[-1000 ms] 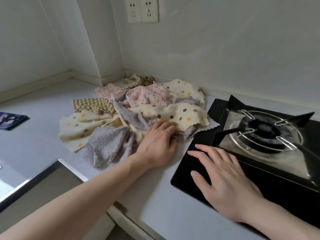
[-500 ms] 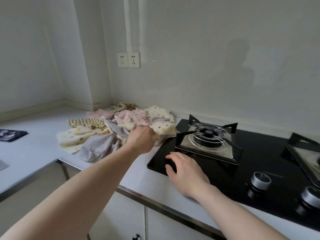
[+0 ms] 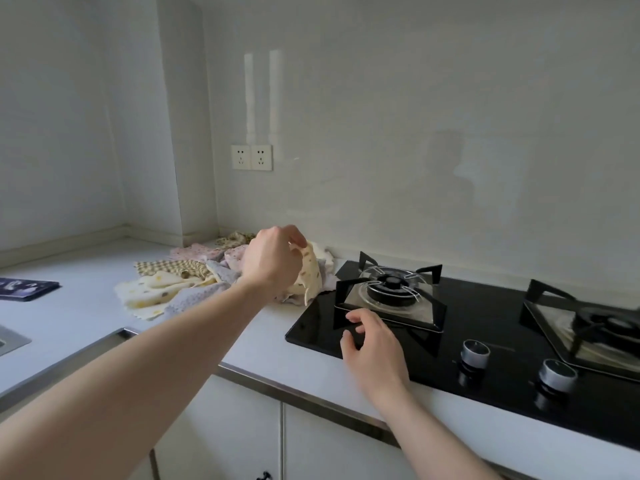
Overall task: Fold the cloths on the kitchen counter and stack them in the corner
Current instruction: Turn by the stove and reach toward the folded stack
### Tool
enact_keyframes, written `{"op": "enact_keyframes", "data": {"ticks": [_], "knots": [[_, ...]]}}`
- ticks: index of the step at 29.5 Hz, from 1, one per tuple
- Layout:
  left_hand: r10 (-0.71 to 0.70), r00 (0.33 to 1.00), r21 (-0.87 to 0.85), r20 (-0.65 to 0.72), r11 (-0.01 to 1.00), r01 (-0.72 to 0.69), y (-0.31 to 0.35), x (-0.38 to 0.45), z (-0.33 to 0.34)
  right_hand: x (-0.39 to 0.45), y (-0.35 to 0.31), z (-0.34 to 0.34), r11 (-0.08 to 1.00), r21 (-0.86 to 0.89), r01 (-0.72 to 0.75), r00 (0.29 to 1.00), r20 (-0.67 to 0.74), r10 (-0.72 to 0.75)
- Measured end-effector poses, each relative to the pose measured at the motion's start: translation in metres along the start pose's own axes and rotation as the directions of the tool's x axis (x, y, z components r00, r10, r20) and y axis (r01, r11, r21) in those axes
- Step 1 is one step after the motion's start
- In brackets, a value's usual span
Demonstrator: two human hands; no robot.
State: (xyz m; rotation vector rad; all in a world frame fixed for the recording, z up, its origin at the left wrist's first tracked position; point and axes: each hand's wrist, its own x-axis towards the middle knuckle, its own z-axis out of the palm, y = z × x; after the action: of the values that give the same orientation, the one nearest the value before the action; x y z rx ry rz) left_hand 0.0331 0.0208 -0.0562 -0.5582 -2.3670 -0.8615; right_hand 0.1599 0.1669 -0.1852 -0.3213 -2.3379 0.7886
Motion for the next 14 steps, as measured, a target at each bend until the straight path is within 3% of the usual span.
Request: {"op": "enact_keyframes", "data": {"ticks": [4,8,14], "knots": [[0.174,0.985,0.052,-0.003,0.983,-0.174,0.002,-0.026,-0.017,-0.011,-0.005,-0.007,0.999,0.022,-0.046,0.995,0.095,0.043],[0.247,0.969,0.039,0.027,0.968,-0.248,0.008,-0.036,-0.042,-0.029,-0.014,-0.017,0.995,0.078,-0.055,0.98,0.195,0.038],[0.361,0.931,0.087,0.058,0.927,-0.365,0.028,-0.043,-0.08,-0.045,-0.038,-0.047,0.95,0.302,-0.083,0.988,0.149,0.04]]}}
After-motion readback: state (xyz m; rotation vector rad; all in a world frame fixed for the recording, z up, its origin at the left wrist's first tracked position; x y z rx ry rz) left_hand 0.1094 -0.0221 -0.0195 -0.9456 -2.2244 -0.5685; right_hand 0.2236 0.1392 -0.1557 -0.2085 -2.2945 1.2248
